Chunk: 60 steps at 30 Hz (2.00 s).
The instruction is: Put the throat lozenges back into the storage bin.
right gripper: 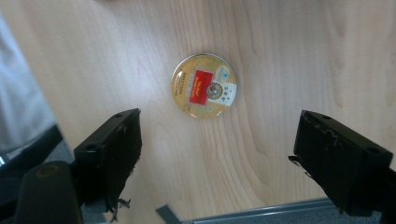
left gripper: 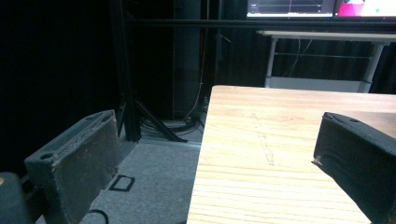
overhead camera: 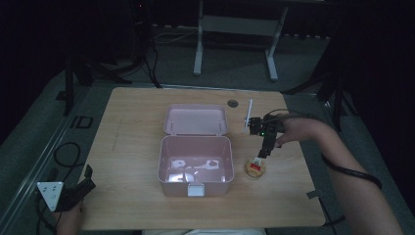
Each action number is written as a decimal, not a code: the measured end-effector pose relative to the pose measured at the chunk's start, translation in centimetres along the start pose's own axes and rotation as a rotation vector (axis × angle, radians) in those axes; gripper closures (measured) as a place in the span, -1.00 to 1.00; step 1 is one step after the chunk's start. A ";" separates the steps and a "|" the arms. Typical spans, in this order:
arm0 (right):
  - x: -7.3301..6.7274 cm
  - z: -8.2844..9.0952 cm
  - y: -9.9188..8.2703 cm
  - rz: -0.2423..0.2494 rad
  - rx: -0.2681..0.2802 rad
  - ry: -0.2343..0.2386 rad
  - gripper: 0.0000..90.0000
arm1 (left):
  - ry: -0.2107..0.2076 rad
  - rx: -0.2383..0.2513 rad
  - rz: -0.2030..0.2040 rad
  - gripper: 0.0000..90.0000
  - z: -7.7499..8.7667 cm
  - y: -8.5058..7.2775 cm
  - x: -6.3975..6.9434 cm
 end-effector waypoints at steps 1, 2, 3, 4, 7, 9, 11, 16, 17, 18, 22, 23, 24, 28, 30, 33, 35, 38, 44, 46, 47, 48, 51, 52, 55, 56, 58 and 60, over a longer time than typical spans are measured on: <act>0.0 0.0 0.0 0.000 0.000 0.000 -0.67 | 0.000 0.000 0.000 -0.98 0.0 0.0 0.0; -0.2 -1.5 0.1 -0.008 -0.003 0.017 -0.67 | 0.000 0.000 0.000 -0.98 0.0 0.0 0.0; -0.2 -1.5 0.1 -0.008 -0.003 0.017 -0.67 | 0.000 0.000 0.000 -0.98 0.0 0.0 0.0; -0.3 -3.0 0.2 -0.013 0.006 0.032 -0.67 | -0.001 0.000 0.000 -0.98 0.0 0.0 0.0; -0.4 -5.3 0.3 -0.022 0.007 0.041 -0.67 | -0.002 0.000 -0.001 -0.98 0.0 0.0 0.0; -0.4 -6.8 0.2 -0.025 -0.004 0.054 -0.67 | -0.002 -0.001 0.000 -0.98 0.0 0.0 0.0; -0.5 -7.6 0.2 -0.027 -0.009 0.056 -0.67 | -0.002 -0.001 -0.001 -0.98 0.0 0.0 0.0; -0.4 -10.7 -0.3 -0.039 -0.017 0.075 -0.69 | -0.002 -0.002 -0.001 -0.98 0.0 0.0 0.0; -0.4 -11.1 -0.4 -0.039 -0.021 0.070 -0.69 | -0.002 -0.002 -0.001 -0.98 0.0 0.0 0.0; -0.4 -11.1 -0.4 -0.039 -0.021 0.070 -0.69 | -0.002 -0.002 -0.001 -0.98 0.0 0.0 0.0; -0.3 -12.5 -0.6 -0.049 -0.042 0.075 -0.70 | -0.002 -0.002 -0.001 -0.98 0.0 0.0 0.0; -0.3 -12.5 -0.6 -0.049 -0.042 0.075 -0.70 | -0.002 -0.003 -0.001 -0.98 0.0 0.0 0.0; -0.3 -12.5 -0.6 -0.049 -0.042 0.075 -0.70 | -0.002 -0.003 -0.001 -0.98 0.0 0.0 0.0; -0.5 -13.6 -0.5 -0.041 -0.061 0.073 -0.69 | -0.003 -0.003 -0.001 -0.98 0.0 0.0 0.0; -0.5 -13.8 -0.5 -0.039 -0.065 0.075 -0.67 | -0.003 -0.003 -0.001 -0.98 0.0 0.0 0.0; -0.6 -13.7 -0.4 -0.031 -0.064 0.082 -0.56 | -0.003 -0.004 0.000 -0.98 0.0 0.0 0.0; -0.5 -13.6 -0.4 -0.036 -0.062 0.080 -0.56 | -0.003 -0.004 0.000 -0.98 0.0 0.0 0.0; -0.4 -12.5 -0.4 -0.036 -0.052 0.080 -0.55 | -0.002 -0.004 0.000 -0.98 0.0 0.0 0.0; -0.6 -9.8 -0.5 -0.015 -0.060 0.084 -0.55 | -0.002 -0.004 0.000 -0.98 0.0 0.0 0.0; -0.7 -8.3 -0.5 -0.004 -0.059 0.083 -0.55 | -0.002 -0.005 0.000 -0.98 0.0 0.0 0.0; -0.8 -7.5 -0.5 -0.002 -0.060 0.080 -0.55 | -0.002 -0.005 0.000 -0.98 0.0 0.0 0.0; -0.8 -7.5 -0.5 -0.002 -0.060 0.080 -0.55 | -0.002 -0.005 0.000 -0.98 0.0 0.0 0.0; -1.0 -3.6 -0.2 -0.002 -0.063 0.085 -0.55 | -0.002 -0.004 0.000 -0.98 0.0 0.0 0.0; -1.1 -2.8 -0.1 0.000 -0.062 0.081 -0.55 | -0.001 -0.004 0.000 -0.98 0.0 0.0 0.0; -1.3 -0.4 0.3 0.002 -0.055 0.061 -0.55 | -0.001 -0.005 0.000 -0.98 0.0 0.0 0.0; -1.3 0.3 0.4 0.003 -0.053 0.052 -0.55 | -0.001 -0.004 0.002 -0.98 -0.1 0.0 0.0; -1.5 1.5 0.7 0.015 -0.046 0.041 -0.55 | -0.001 -0.004 0.001 -0.98 0.0 0.0 0.0; -1.6 2.3 1.0 0.019 -0.040 0.032 -0.55 | -0.001 -0.003 0.001 -0.98 0.0 0.0 0.0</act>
Point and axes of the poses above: each handheld gripper's, and its own axes: z roughly backward along the jaws, y roughly out of its top, x roughly to its right, the point moved 5 cm from there along -z, roughly forward along the jaws, and after that the axes turned 3 degrees about -y, right-handed, at the moved point
